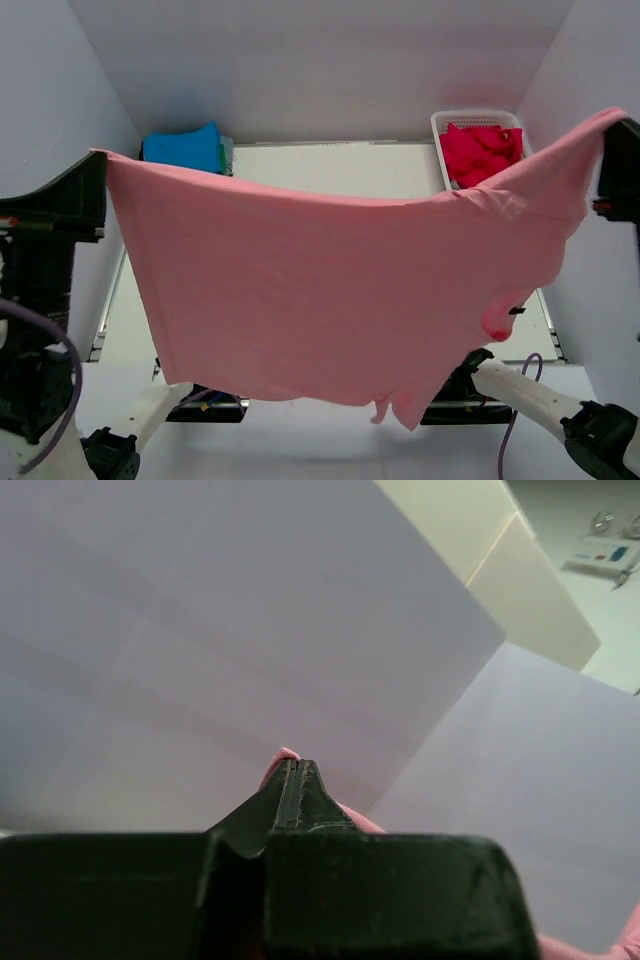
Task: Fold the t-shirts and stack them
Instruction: Flatten out the tshirt
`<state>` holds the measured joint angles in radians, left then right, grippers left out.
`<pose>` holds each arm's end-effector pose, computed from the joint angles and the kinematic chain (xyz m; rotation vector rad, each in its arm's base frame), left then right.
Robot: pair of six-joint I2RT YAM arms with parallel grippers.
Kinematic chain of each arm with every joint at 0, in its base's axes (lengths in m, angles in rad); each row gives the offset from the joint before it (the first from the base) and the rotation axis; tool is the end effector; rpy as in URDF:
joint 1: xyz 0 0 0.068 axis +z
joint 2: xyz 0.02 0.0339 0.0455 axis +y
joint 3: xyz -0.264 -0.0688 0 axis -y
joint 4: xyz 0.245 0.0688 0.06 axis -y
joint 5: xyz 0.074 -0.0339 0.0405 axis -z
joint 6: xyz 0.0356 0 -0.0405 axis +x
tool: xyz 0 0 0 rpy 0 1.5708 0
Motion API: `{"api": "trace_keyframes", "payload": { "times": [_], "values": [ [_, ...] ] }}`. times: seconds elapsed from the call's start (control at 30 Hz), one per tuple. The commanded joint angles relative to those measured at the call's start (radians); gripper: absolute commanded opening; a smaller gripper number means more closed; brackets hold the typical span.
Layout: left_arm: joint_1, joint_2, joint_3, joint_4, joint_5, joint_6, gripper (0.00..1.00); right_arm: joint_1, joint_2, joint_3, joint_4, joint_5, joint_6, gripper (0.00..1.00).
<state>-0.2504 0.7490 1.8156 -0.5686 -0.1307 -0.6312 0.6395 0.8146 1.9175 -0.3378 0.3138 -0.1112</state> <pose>-0.0100 0.0073 0.5890 -0.3264 1.0552 -0.7229 -0.0146 -0.0246 0.6260 -0.0170 0.8567 0.3695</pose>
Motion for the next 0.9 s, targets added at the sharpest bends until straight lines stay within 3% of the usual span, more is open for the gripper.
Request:
{"api": "trace_keyframes", "payload": {
  "times": [0.0, 0.1, 0.23, 0.3, 0.43, 0.63, 0.87],
  "values": [
    [0.007, 0.012, -0.123, 0.009, -0.038, -0.024, 0.0, -0.001, 0.061, -0.125, 0.115, 0.131, -0.004, 0.0],
    [0.007, 0.012, -0.282, 0.056, -0.09, -0.044, 0.0, -0.003, 0.098, -0.292, 0.227, 0.319, -0.008, 0.0],
    [-0.006, 0.047, -0.471, 0.111, -0.263, -0.126, 0.0, -0.004, 0.194, -0.503, 0.455, 0.569, -0.051, 0.0],
    [0.003, 0.088, -0.601, 0.182, -0.264, -0.153, 0.0, -0.012, 0.269, -0.613, 0.525, 0.623, -0.061, 0.0],
    [0.003, 0.281, -0.688, 0.185, -0.416, -0.186, 0.0, -0.061, 0.421, -0.711, 0.548, 0.634, 0.04, 0.0],
    [0.013, 0.623, -0.723, 0.37, -0.492, -0.142, 0.0, -0.182, 0.788, -0.623, 0.471, 0.523, 0.226, 0.0],
    [0.057, 1.079, -0.494, 0.408, -0.459, -0.113, 0.0, -0.256, 1.157, -0.416, 0.418, 0.435, 0.255, 0.0]
  ]
}}
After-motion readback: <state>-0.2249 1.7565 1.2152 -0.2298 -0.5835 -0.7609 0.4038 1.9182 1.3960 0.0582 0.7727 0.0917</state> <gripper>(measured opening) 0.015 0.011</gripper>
